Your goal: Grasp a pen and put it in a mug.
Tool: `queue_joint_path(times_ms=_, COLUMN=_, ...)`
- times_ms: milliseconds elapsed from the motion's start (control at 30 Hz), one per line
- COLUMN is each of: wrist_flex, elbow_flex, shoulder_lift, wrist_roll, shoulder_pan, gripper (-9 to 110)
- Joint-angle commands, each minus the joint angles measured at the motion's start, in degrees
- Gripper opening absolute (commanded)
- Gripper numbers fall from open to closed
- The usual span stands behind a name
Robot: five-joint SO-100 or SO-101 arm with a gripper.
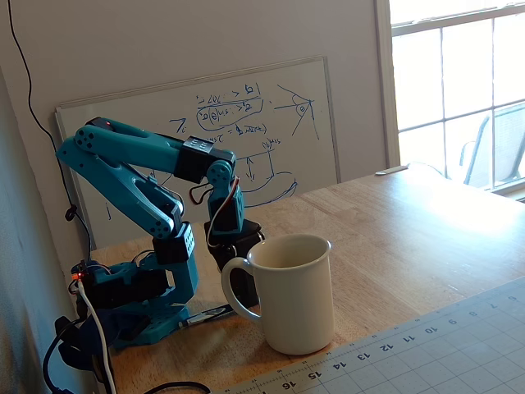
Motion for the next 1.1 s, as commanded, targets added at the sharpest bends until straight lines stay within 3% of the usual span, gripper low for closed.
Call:
queue_joint_path(times_ms=0, wrist_flex=-0.35, elbow_flex=-0.79, shoulder_lift=0.00, wrist_roll=0.53, shoulder_pan=-0.70, gripper=-1)
queue_joint_path(times_ms=267, wrist_flex=-0.35, elbow_flex=-0.70, shoulder_lift=0.62, wrist_roll=-0.26, shoulder_pan=-2.02, gripper=1)
queue_joint_path(times_ms=700, wrist_flex=-5.80, elbow_flex=-1.49, shoulder_lift=6.33, wrist_roll=0.62, shoulder_pan=-25.14, gripper=1)
queue_joint_path(times_ms=867, wrist_flex=-13.45, elbow_flex=-1.58, shoulder_lift=12.66, wrist_roll=0.70, shoulder_pan=-33.13, gripper=1)
queue_joint_path(times_ms=1067, wrist_flex=-31.38, elbow_flex=-1.58, shoulder_lift=20.74, wrist_roll=0.79, shoulder_pan=-38.14, gripper=1)
